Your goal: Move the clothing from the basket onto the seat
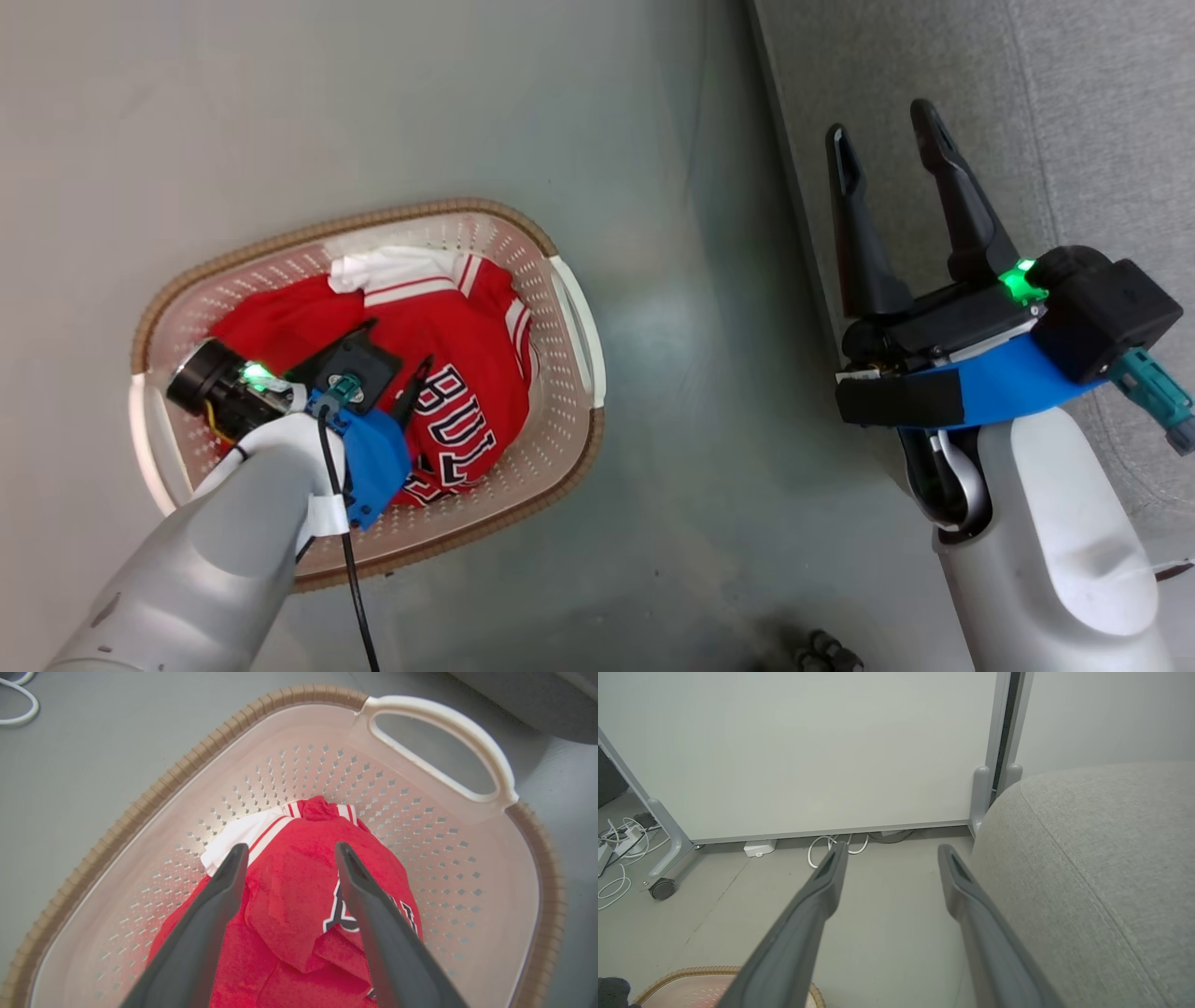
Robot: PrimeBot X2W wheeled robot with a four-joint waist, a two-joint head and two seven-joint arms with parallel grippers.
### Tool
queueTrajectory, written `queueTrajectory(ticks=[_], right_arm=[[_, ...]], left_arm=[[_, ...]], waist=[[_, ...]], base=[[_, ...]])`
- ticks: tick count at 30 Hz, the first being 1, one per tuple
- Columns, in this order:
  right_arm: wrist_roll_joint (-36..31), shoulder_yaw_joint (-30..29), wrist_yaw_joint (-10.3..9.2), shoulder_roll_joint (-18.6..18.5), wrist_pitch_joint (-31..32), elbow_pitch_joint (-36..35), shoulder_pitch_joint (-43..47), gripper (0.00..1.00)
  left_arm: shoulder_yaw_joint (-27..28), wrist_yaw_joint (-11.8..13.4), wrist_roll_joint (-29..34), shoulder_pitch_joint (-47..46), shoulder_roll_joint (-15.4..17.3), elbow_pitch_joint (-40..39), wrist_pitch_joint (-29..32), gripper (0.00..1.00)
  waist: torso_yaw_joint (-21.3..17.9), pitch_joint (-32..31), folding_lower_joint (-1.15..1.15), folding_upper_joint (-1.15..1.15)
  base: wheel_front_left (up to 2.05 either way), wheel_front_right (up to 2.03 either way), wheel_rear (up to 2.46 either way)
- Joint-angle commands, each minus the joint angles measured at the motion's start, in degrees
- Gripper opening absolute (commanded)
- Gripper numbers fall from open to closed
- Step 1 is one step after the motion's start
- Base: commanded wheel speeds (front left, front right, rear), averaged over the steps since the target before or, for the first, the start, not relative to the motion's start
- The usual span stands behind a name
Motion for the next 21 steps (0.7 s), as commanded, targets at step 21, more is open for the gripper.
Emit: queueTrajectory(ticks=[21], right_arm=[[1.9, 0.5, 0.03, -0.1, -0.2, -2.7, -4.4, 1.0]], left_arm=[[-18.1, -0.1, -7.1, -9.5, 3.8, 5.5, 3.3, 1.0]], waist=[[-1.8, 12.0, -0.01, 0.0]], base=[[0.0, 0.0, 0.0]])
